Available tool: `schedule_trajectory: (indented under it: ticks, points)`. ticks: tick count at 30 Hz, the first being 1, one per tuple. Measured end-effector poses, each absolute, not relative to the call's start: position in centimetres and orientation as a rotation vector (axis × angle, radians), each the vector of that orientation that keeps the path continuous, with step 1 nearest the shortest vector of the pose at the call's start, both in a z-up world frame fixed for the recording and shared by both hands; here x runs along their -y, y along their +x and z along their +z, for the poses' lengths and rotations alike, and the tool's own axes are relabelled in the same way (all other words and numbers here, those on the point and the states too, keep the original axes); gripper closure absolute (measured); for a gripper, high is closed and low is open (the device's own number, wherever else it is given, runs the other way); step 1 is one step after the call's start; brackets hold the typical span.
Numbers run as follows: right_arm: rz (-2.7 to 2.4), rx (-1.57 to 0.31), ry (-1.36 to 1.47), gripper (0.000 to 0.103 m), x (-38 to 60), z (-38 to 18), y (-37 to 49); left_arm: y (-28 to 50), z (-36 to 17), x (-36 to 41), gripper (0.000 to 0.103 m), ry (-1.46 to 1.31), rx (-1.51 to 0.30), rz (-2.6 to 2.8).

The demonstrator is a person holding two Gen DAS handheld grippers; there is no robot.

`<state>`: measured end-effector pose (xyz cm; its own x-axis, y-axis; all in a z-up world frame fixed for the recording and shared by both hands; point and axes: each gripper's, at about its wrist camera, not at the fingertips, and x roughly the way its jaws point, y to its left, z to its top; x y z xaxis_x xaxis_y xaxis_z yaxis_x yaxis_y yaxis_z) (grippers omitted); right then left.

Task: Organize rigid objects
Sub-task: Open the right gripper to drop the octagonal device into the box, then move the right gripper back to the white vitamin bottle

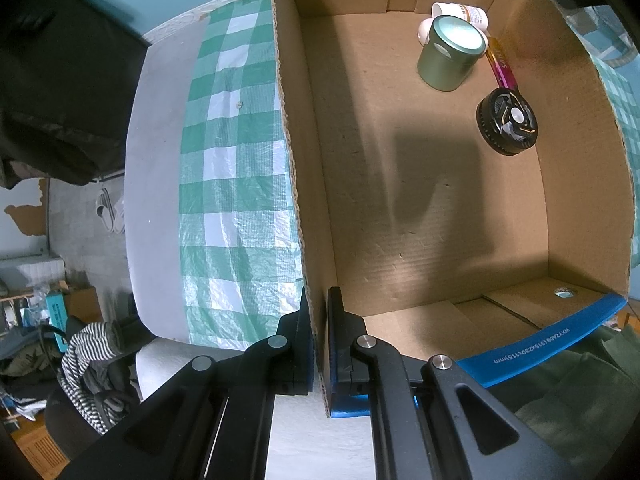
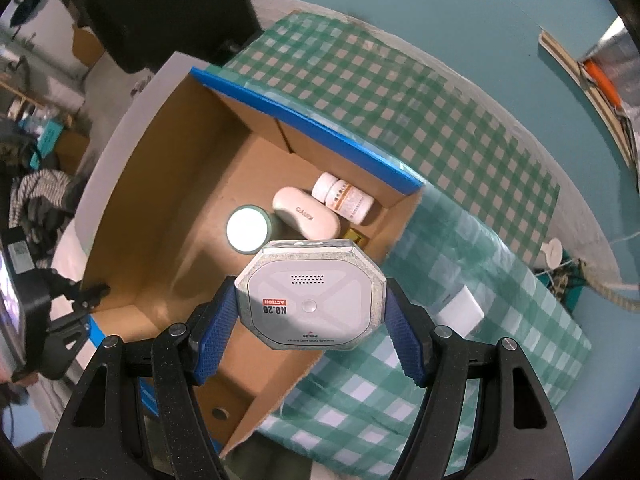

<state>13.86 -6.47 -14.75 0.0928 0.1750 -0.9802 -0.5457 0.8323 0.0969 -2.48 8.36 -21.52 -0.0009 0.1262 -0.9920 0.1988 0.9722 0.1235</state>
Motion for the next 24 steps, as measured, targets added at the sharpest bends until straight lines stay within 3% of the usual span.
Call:
schedule_trajectory:
  ticks: [7,24]
  points:
    - [0.543,-1.401,-0.4,0.031,5.5,-16.6,13.8,-2.4,-21.6,-8.5,0.098,0.253,-1.576,-0.058]
    - [0.541,-1.362,-0.358,0.03,6.5,-15.1,13.3,-2.8,-21.7,-8.6,0.098,0.258,-1.576,-0.057]
